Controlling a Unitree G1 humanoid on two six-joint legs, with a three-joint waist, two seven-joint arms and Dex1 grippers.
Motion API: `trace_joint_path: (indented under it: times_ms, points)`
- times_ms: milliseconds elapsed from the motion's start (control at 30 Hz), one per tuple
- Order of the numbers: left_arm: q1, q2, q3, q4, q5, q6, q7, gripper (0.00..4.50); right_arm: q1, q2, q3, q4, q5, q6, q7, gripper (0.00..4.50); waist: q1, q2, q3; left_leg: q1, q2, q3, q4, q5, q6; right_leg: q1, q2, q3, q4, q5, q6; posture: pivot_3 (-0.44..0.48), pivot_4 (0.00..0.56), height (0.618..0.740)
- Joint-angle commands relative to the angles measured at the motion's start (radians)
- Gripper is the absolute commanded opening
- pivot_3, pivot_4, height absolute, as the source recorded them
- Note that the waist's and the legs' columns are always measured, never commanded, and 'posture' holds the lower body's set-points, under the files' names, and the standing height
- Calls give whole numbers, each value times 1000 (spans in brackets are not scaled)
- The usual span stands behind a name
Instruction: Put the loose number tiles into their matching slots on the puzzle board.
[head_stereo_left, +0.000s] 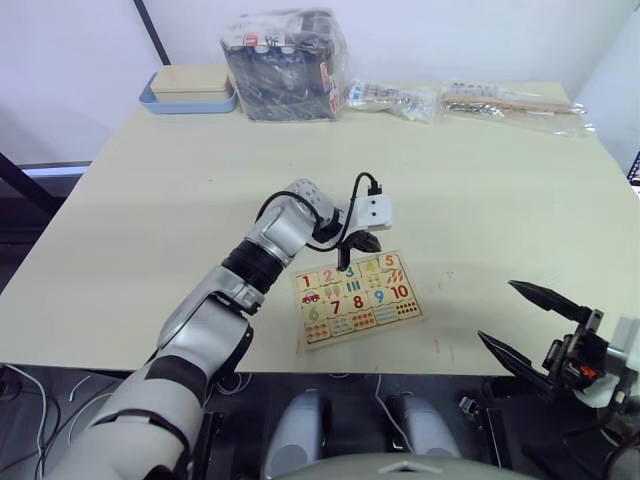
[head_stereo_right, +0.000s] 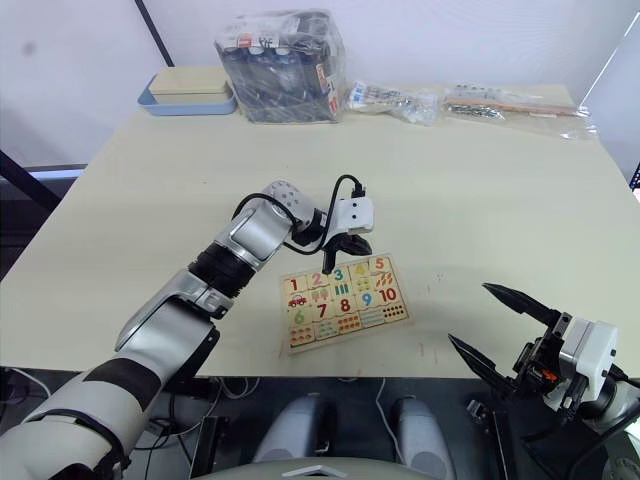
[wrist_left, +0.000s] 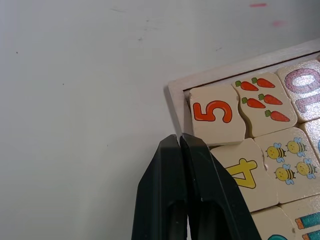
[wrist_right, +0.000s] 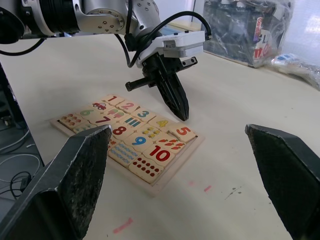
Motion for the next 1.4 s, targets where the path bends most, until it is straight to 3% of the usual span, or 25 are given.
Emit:
trace_joint_path:
  times_ms: [33,1400]
  points:
    - [0,-3,15,-25,5,4,-2,99,8,-8,-19,-40,14,-5,-7,4500,0,0,0,0,0,0,0,0,0,0,0,0,0,0,0,0,150,740]
    - [34,-6,5,-95,22,38,-15,99,9,-14,-14,-37,17,-6,-5,4500,0,0,0,0,0,0,0,0,0,0,0,0,0,0,0,0,150,740]
